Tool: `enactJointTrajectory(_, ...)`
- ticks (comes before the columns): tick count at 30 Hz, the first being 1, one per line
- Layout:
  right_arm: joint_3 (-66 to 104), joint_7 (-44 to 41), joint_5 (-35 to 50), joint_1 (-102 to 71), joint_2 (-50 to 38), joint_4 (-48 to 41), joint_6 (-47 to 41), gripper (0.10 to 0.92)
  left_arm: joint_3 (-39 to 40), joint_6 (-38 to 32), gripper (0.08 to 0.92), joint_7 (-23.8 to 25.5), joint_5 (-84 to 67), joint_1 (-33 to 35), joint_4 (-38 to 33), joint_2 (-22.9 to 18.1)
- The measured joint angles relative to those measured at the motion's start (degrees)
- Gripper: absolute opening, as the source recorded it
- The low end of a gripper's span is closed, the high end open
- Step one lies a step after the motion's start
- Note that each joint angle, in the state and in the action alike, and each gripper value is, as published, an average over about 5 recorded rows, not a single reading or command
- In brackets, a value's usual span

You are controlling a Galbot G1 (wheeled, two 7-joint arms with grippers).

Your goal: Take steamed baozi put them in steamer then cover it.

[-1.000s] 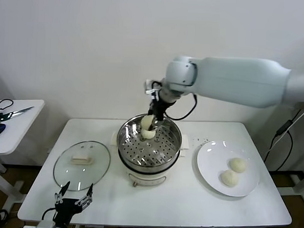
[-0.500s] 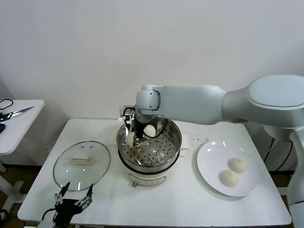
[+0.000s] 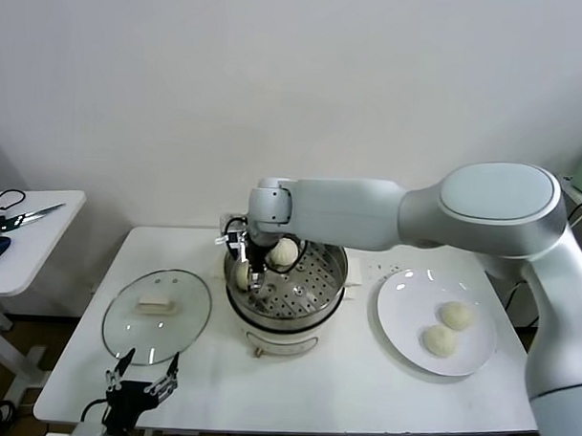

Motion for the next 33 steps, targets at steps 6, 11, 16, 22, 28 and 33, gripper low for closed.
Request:
enactJointTrajectory(6, -2.8, -6.5, -0.2, 7.0, -10.5, 4.3, 5.3, 0.823, 0.2, 0.0, 0.823, 0.1, 0.3, 0.0, -0.3, 0.0)
enactJointTrajectory(11, -6.9, -11.0, -3.3, 11.6, -22.0, 7.8, 9.5, 0.823, 0.1, 0.1, 0.823, 0.1, 0.3, -0.1, -0.5, 0.1)
enactJointTrajectory(16, -9.4, -12.8, -8.8, 12.3, -33.0, 11.3, 11.7, 0.823, 0.0, 0.3, 0.823, 0.2, 0.3, -0.3, -0.8, 0.2)
enactJointTrajectory(22, -9.8, -12.8, -16.3, 8.4, -42.9, 14.3, 12.6, 0.823, 0.1, 0.4, 0.823, 0.2, 0.3, -0.4, -0.9, -0.2)
enactJointTrajectory(28, -7.5, -10.7, -23.7, 1.5, -48.3, 15.1, 12.1, 0.823, 0.0, 0.3, 0.823, 0.2, 0.3, 0.0, -0.8, -0.5)
enactJointTrajectory(33, -3.0, -8.4, -28.1, -5.4, -50.4, 14.7, 10.8, 0.823, 0.2, 0.2, 0.823, 0.1, 0.4, 0.1, -0.7, -0.7)
